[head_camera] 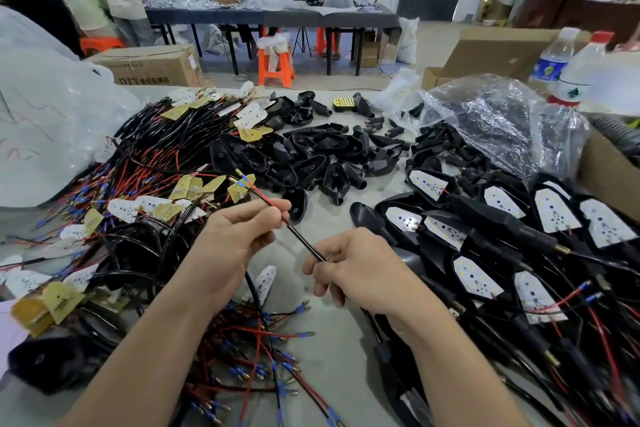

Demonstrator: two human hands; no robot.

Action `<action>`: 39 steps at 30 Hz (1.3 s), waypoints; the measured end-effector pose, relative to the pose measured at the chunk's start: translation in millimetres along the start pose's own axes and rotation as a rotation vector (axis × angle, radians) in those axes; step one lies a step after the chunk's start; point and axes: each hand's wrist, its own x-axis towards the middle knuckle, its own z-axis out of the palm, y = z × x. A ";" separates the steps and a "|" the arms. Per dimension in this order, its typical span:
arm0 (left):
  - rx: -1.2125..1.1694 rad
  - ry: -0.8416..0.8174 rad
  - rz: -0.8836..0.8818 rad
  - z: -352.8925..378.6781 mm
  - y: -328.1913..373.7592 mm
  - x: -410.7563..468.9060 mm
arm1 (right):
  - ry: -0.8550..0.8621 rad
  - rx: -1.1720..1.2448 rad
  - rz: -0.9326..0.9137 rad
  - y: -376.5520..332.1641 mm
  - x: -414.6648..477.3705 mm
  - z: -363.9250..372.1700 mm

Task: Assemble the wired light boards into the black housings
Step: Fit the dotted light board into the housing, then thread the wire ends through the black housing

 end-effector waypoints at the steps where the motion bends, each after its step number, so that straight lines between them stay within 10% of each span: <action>1: 0.004 0.005 0.001 2.9 -0.8 -0.7 | 0.011 -0.014 0.000 1.3 1.2 0.0; 12: -0.147 0.376 0.014 3.3 -3.3 7.7 | -0.062 -0.026 -0.062 3.7 2.8 1.7; 20: 0.291 0.081 -0.059 14.1 -17.8 8.9 | 0.533 0.052 -0.199 -22.9 5.2 -52.0; 24: 0.443 0.152 -0.064 25.7 -24.7 7.6 | 0.697 -0.365 -0.144 -32.1 21.6 -135.0; 30: 0.603 0.223 -0.052 32.7 -23.1 4.3 | 0.310 -1.207 0.346 6.3 73.7 -225.6; 39: 0.637 0.172 -0.037 34.0 -24.5 2.7 | 0.010 -1.249 0.491 40.3 101.4 -233.5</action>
